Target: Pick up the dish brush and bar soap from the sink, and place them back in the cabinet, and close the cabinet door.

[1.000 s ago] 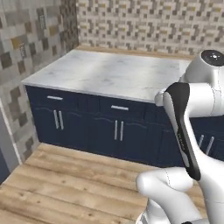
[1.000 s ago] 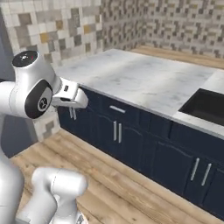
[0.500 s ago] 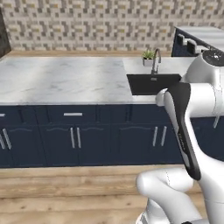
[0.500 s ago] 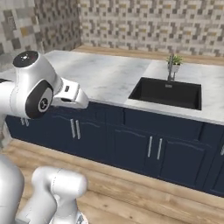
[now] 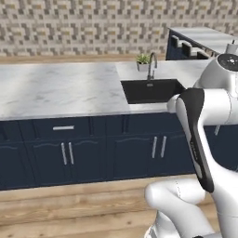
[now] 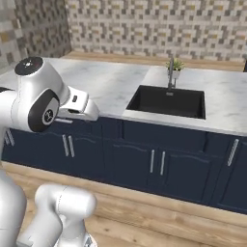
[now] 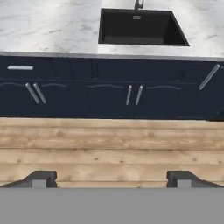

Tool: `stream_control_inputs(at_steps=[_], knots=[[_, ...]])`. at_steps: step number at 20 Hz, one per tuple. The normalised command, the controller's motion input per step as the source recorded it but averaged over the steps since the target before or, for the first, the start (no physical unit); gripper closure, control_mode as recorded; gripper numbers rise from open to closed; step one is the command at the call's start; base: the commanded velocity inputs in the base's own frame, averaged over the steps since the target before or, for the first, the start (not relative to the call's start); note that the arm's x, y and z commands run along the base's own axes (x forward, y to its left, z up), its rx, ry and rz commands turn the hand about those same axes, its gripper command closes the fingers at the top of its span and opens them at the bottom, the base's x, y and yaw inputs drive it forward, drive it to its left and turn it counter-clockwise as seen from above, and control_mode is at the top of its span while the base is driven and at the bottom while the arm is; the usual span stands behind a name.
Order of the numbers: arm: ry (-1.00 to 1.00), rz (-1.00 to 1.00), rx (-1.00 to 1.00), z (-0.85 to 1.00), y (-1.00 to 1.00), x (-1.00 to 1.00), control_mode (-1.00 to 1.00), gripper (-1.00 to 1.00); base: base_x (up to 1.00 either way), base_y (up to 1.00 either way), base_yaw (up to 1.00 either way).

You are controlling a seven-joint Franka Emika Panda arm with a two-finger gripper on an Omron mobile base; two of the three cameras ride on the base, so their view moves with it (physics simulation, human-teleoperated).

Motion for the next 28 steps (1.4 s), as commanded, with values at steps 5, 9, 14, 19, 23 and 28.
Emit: stream_control_inputs(at_steps=[5, 9, 14, 19, 23, 28], knots=[[0.0, 0.0, 0.0, 0.0, 0.0, 0.0, 1.0, -1.0, 0.43, -0.53, -0.17], [0.0, 0.0, 0.0, 0.0, 0.0, 0.0, 1.0, -1.0, 0.42, -0.49, -0.19], [0.0, 0.0, 0.0, 0.0, 0.0, 0.0, 1.0, -1.0, 0.39, -0.47, -0.22], [0.0, 0.0, 0.0, 0.0, 0.0, 0.0, 1.0, -1.0, 0.59, -0.11, -0.12], [0.0, 0.0, 0.0, 0.0, 0.0, 0.0, 1.0, -1.0, 0.79, -0.05, -0.03], [0.0, 0.0, 0.0, 0.0, 0.0, 0.0, 1.0, -1.0, 0.84, -0.07, 0.0]])
